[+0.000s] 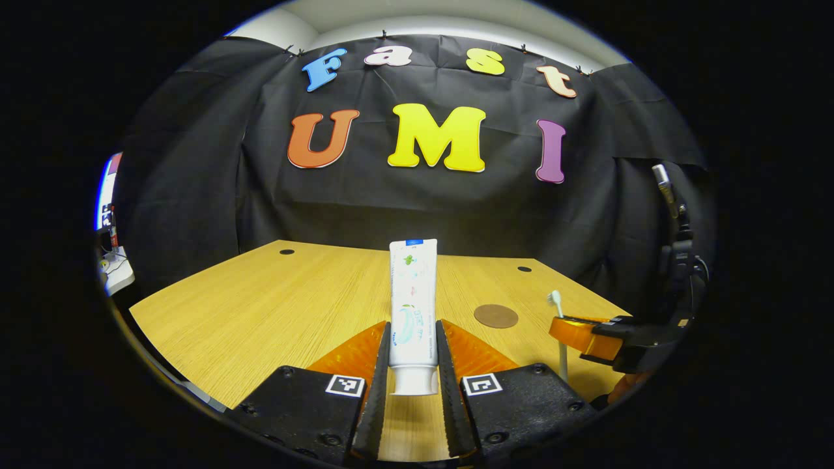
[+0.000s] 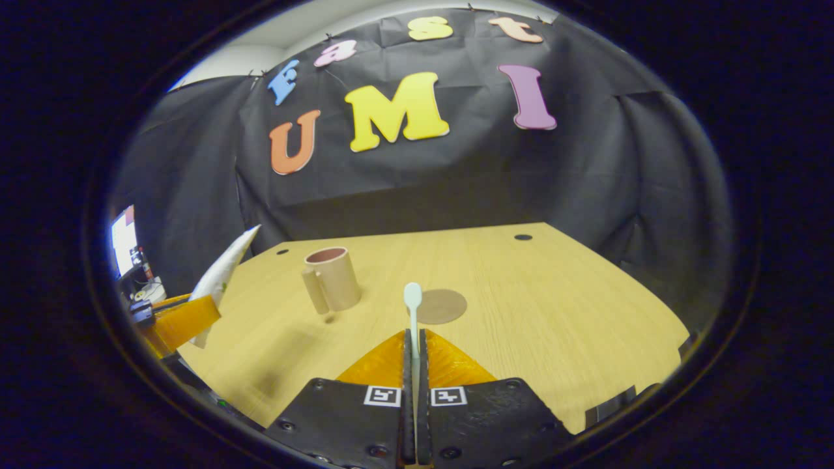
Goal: Put the toothbrush and toothpaste on the desktop into the cup, then pick up the cup and place it on the coaster on the desktop.
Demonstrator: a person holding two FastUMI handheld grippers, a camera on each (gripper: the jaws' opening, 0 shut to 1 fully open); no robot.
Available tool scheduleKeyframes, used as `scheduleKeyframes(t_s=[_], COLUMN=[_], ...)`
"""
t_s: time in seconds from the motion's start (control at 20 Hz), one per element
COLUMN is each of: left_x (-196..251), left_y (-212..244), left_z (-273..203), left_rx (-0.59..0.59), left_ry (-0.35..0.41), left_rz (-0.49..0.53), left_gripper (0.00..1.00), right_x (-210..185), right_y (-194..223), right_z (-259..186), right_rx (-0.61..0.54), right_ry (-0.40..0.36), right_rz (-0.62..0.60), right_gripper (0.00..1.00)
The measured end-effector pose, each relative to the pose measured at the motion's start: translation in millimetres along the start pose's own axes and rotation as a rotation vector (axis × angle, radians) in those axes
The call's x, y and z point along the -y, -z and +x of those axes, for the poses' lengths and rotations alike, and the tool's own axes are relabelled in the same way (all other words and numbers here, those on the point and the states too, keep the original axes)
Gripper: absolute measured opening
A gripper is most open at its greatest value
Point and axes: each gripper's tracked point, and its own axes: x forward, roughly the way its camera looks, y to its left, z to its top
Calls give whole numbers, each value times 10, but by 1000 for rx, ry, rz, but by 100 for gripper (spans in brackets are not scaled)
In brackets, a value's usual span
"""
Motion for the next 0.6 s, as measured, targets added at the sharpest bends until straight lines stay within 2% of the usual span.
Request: scheduleKeyframes(t_s=[0.15,0.25,0.6], left_x=[-1,12,-85], left_y=[-118,-191,-472], left_z=[5,13,166], left_rx=[35,59,147], left_ry=[5,13,-3], left_rz=[-25,-40,-10], left_gripper=[40,40,40], right_x=[-150,-274,-290], right_y=[-156,-150,-174], right_z=[-201,-268,-345], right_rx=[74,75,81], right_ry=[-31,-67,-96], right_rz=[-38,-58,-40], right_gripper=[0,0,0])
